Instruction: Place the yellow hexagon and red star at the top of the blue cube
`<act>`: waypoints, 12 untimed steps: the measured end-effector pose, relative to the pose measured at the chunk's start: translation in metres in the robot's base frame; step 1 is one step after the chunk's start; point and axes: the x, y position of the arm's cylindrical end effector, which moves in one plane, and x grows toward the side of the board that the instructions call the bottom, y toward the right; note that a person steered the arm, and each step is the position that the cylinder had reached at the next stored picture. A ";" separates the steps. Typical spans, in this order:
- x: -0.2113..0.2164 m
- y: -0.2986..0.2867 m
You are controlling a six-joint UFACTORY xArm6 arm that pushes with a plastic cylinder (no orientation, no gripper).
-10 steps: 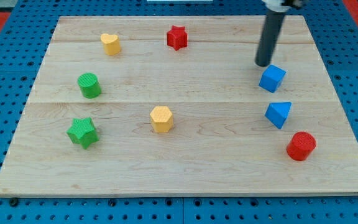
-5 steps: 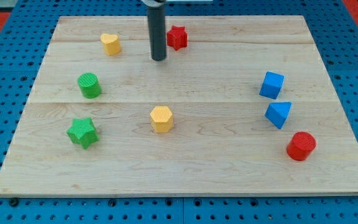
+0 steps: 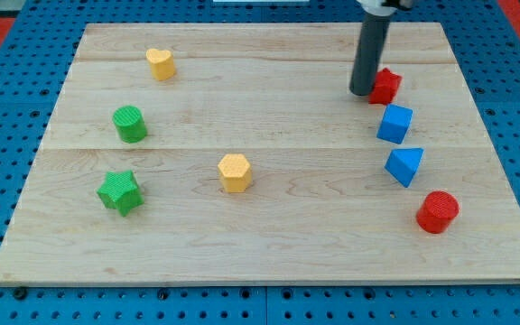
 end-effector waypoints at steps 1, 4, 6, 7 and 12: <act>0.017 -0.069; 0.183 -0.102; 0.145 -0.179; 0.098 -0.182; -0.040 -0.183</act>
